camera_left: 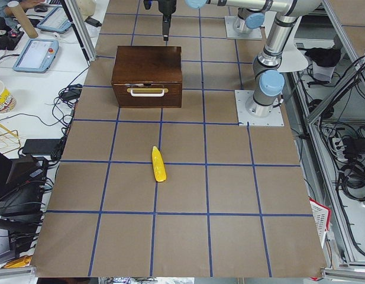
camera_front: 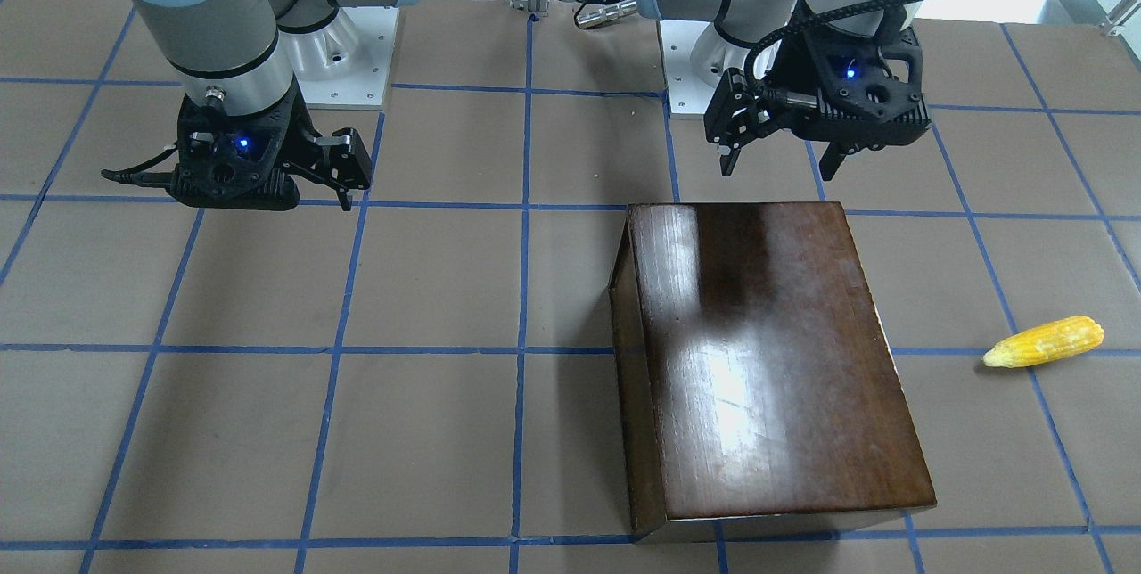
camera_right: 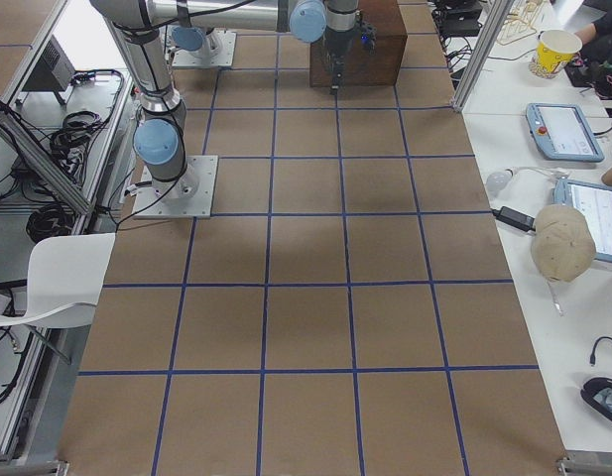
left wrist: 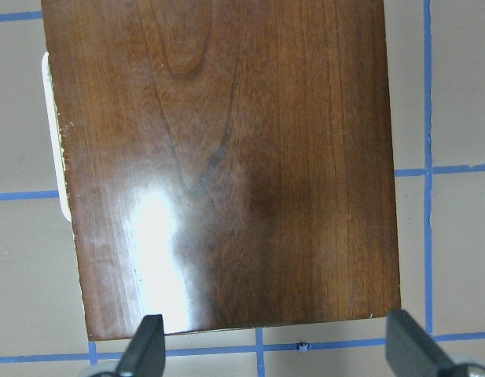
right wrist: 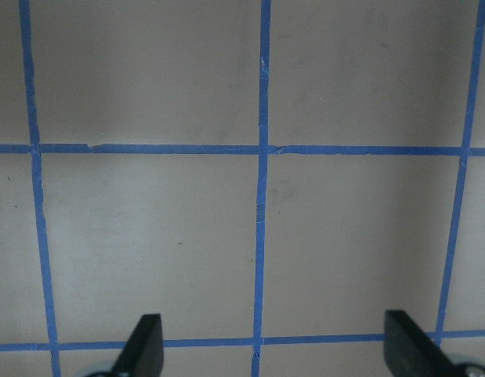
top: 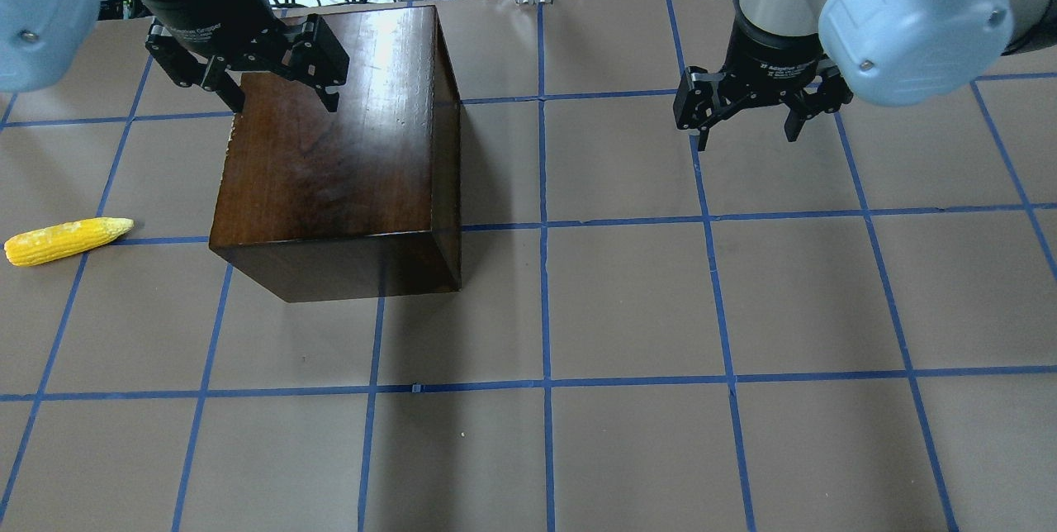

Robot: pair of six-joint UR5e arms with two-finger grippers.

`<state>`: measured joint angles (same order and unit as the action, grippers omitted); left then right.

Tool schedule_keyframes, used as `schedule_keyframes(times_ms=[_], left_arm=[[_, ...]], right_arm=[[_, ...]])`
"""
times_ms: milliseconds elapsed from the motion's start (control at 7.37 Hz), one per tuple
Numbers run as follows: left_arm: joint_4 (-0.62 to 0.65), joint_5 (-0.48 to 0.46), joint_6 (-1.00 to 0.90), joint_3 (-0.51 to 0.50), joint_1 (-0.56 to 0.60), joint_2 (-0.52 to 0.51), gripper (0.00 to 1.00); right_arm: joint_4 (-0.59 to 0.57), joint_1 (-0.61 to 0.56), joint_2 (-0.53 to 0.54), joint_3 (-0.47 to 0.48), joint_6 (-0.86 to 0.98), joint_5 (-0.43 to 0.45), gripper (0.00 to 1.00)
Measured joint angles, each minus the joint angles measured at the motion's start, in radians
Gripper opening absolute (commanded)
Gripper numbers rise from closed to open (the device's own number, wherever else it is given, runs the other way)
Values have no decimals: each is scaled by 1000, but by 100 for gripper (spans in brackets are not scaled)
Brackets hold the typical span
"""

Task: Open drawer and put corn inside
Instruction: 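Raise the left gripper off the cabinet top, then move the left gripper down beside the cabinet toward the white drawer handle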

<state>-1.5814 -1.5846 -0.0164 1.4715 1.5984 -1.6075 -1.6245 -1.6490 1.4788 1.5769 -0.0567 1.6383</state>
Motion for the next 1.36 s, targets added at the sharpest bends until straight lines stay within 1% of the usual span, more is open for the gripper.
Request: schedule_keyframes(times_ms=[407, 543, 678, 1085, 1357], left_arm=[[2, 1, -13, 0, -11, -7, 100], [3, -1, -65, 0, -25, -9, 100], [5, 1, -141, 0, -64, -15, 100], [14, 29, -283, -9, -280, -61, 100], [16, 60, -350, -5, -382, -97, 100]], right_arm=[[0, 0, 0, 0, 0, 0, 100], [0, 0, 0, 0, 0, 0, 100], [0, 0, 0, 0, 0, 0, 100], [0, 0, 0, 0, 0, 0, 100], [0, 0, 0, 0, 0, 0, 100]])
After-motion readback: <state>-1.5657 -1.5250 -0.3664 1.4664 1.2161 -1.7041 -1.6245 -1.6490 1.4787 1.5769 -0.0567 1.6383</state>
